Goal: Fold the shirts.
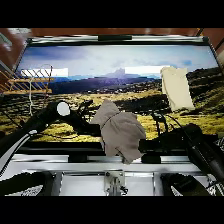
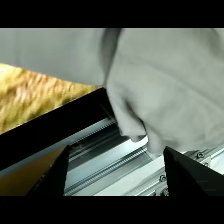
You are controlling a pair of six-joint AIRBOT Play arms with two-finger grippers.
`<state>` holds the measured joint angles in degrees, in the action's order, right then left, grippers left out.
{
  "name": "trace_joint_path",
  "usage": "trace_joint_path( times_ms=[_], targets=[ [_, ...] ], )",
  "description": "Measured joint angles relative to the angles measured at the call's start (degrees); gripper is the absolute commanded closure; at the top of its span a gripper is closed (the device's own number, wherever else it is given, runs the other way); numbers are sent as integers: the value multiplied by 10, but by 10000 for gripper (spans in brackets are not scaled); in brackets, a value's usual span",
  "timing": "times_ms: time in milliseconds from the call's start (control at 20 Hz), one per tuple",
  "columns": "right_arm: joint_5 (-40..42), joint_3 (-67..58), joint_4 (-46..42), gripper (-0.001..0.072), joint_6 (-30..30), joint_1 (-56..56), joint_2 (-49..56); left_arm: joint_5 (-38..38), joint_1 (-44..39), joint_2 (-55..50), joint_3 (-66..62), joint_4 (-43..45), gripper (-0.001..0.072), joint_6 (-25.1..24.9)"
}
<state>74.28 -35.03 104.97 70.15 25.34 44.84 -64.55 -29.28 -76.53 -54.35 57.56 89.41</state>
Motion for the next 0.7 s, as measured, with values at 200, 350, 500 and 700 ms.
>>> trace_joint_path(
  times_ms=[200,350,500,700],
  targets=[
    [-33,16,5,57,-8,0,22,36,-24,-29,16,-28,185,-8],
    [-62,19,6,344,-10,0,57,66,-31,-46,19,-53,647,-11],
    [-90,19,6,645,-4,0,81,81,-27,-52,12,-66,680,-27],
    [-106,-38,-6,646,42,0,92,64,3,-35,-61,-70,681,-78]
  ],
)
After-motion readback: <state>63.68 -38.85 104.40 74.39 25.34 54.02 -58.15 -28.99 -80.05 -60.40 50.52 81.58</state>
